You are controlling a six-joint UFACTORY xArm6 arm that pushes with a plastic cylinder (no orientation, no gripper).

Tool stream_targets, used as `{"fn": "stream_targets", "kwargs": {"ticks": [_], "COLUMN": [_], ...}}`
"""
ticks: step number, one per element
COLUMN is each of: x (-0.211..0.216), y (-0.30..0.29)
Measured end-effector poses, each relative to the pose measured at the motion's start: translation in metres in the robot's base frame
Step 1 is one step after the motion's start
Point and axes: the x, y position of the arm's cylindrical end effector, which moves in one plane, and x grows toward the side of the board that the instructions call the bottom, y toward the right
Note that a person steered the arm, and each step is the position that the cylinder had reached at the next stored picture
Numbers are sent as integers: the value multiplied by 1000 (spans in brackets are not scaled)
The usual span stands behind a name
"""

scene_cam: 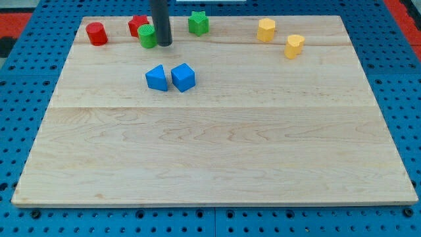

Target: Separate the red star and green circle

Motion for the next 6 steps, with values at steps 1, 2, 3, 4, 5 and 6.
{"fn": "stream_targets", "kwargs": {"ticks": [1,2,3,4,5,6], "x": [-21,-19,-8,-6,-11,-12], "y": [-9,-67,-106,-86,-58,-25]}}
